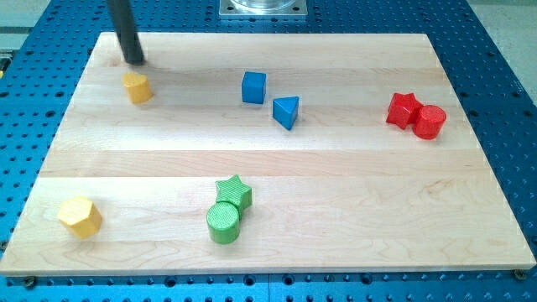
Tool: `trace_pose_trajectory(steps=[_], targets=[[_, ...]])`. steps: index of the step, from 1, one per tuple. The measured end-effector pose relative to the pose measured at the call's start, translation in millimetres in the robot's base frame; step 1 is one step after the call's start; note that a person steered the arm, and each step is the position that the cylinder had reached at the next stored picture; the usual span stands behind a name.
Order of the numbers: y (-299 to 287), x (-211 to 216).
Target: Push the yellow heart into the yellow hexagon
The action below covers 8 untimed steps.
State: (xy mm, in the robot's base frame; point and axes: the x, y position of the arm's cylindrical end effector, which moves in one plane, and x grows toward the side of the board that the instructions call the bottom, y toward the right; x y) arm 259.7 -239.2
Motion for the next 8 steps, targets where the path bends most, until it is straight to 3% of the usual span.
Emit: trace_pose_trajectory(steps=[2, 3, 4, 5, 6, 7, 8], targets=[[36, 107], [33, 51], [92, 79], [32, 180], [38, 161], [42, 178], [48, 224]])
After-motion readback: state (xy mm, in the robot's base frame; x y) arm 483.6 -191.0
